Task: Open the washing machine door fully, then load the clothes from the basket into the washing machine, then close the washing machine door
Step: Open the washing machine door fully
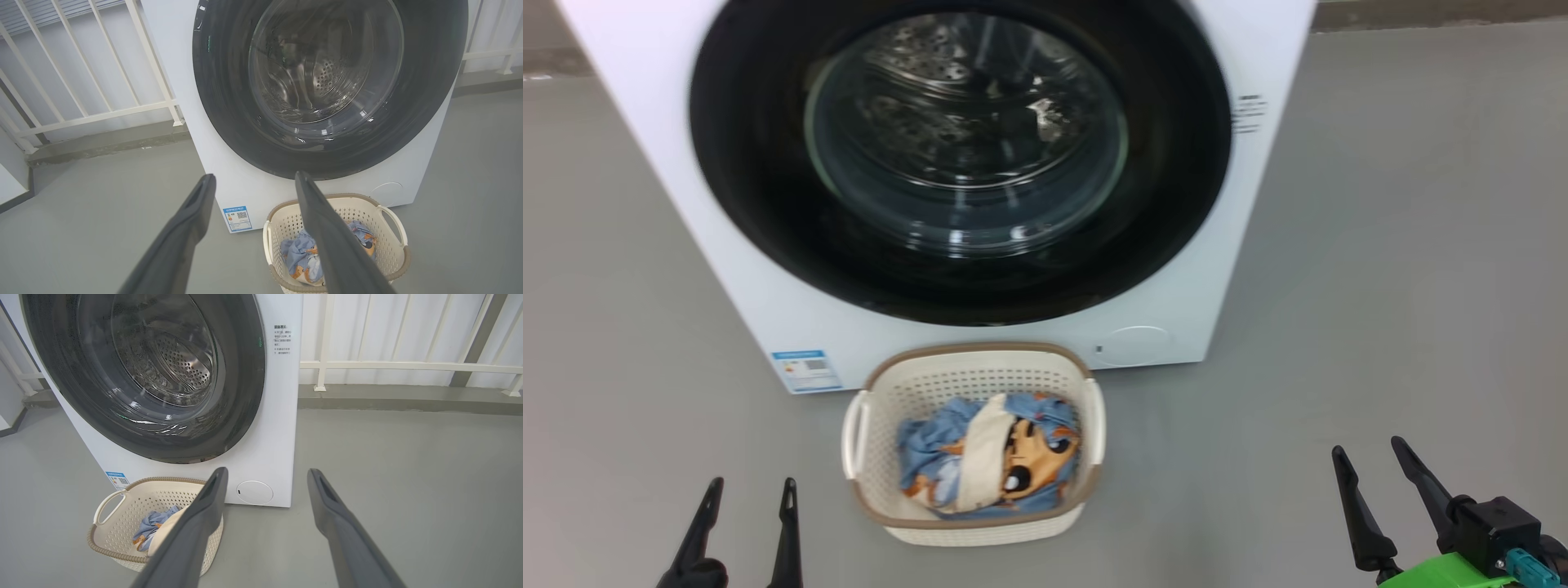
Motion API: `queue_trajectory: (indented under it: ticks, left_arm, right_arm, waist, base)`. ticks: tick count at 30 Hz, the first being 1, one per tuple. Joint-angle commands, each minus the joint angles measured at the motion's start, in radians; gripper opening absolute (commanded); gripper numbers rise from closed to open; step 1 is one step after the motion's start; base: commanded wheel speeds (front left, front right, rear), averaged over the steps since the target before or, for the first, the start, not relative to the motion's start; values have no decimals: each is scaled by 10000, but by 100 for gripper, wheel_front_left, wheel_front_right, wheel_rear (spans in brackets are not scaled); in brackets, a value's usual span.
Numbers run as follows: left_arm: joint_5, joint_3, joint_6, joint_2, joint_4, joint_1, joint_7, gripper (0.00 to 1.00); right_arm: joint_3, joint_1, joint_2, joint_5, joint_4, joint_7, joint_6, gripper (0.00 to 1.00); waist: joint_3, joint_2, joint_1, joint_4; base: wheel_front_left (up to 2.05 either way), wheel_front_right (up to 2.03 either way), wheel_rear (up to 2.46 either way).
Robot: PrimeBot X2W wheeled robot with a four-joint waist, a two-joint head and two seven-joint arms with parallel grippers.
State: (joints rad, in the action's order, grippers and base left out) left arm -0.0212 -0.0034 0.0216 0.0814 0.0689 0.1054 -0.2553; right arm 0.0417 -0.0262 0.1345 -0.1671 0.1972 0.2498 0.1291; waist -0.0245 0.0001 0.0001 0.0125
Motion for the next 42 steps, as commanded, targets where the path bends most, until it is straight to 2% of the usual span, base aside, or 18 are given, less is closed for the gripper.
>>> queue_trajectory:
  ticks: [1, 13, 26, 27, 28, 36, 38, 42]
  left_arm:
    - [97, 353, -15, 67, -290, -184, -65, 100]
    - [-181, 677, -309, -121, -527, -233, -65, 100]
    - [-138, 834, -402, -250, -449, -200, -65, 100]
    - [-138, 845, -412, -256, -446, -193, -65, 100]
    - [-139, 853, -420, -261, -443, -184, -65, 100]
    - [-183, 914, -467, -292, -448, -131, -65, 100]
    - [-203, 938, -479, -296, -438, -115, -65, 100]
    - [-246, 962, -507, -303, -416, -102, -65, 100]
  right_arm:
    - [-239, 23, 148, 46, -248, 120, 16, 100]
    - [-243, 29, 118, 20, -267, 120, 16, 100]
    - [-192, 50, 0, -487, -547, 120, 16, 100]
    - [-228, 53, 20, -509, -579, 120, 16, 41]
    - [-308, 49, 53, -546, -613, 120, 16, 0]
    - [-431, 39, 13, -1087, -802, 120, 16, 0]
    - [-242, 56, -200, -1803, -881, 120, 16, 0]
    - [150, 129, -515, -4074, -764, 120, 16, 0]
  waist:
    - [-10, -1, -1, 19]
    - [-52, -1, -1, 76]
    - [-33, -1, -1, 59]
    - [-30, -1, -1, 55]
    - [-29, -1, -1, 49]
    - [-35, -1, -1, 44]
    - [-48, -1, -1, 55]
    - [-147, -1, -1, 67]
  base:
    - [123, 123, -246]
    - [95, 95, -189]
    - [13, 13, -25]
    - [0, 0, 0]
    - [0, 0, 0]
    - [0, 0, 0]
    - [0, 0, 0]
    - [0, 0, 0]
